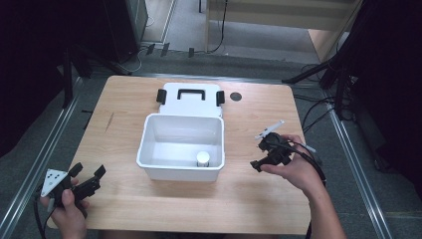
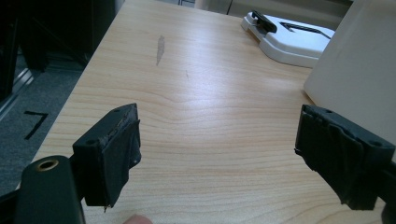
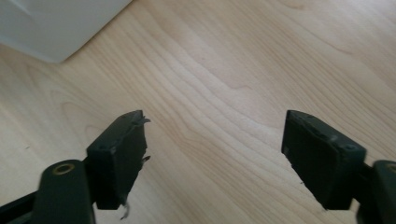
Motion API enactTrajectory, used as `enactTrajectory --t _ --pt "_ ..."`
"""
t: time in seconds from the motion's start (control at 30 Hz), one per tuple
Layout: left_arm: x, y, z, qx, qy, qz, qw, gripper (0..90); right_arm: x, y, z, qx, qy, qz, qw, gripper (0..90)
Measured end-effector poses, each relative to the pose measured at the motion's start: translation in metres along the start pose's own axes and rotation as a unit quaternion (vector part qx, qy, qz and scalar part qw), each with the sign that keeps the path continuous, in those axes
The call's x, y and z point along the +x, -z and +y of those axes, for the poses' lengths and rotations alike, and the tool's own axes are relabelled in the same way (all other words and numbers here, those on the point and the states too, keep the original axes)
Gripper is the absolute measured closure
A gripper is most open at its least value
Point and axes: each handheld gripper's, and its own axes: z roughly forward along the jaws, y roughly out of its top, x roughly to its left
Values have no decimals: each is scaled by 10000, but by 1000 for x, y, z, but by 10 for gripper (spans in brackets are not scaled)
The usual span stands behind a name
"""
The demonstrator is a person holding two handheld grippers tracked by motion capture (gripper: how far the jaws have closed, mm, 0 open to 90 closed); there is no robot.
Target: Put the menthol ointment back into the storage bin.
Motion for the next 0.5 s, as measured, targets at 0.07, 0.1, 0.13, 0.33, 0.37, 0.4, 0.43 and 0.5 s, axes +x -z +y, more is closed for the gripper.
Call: enactTrajectory --t 0.07,0.1,0.13,0.33,0.37,0.4,0.43,0.5 --pt "0 0 0 4 -3 -7 10000 147 -2 -1 -12 -290 -157 -139 9994 161" --pt "0 0 0 -4 -7 2 10000 147 -3 -1 -19 -419 -258 -220 9985 145" --pt "0 0 0 -7 -10 3 10000 147 -4 -1 -25 -532 -350 -257 9976 140" --pt "0 0 0 -13 17 2 10000 147 -9 -6 -63 -1262 -915 -292 9873 35" --pt "0 0 0 -6 15 -1 10000 147 -10 -7 -70 -1356 -1031 -277 9850 18" --pt "0 0 0 -6 17 -2 10000 147 -10 -8 -77 -1465 -1106 -296 9826 13" --pt "0 0 0 -2 14 0 10000 147 -10 -9 -84 -1600 -1170 -318 9796 3" --pt "0 0 0 -3 19 3 10000 147 -11 -12 -102 -1892 -1309 -379 9724 0"
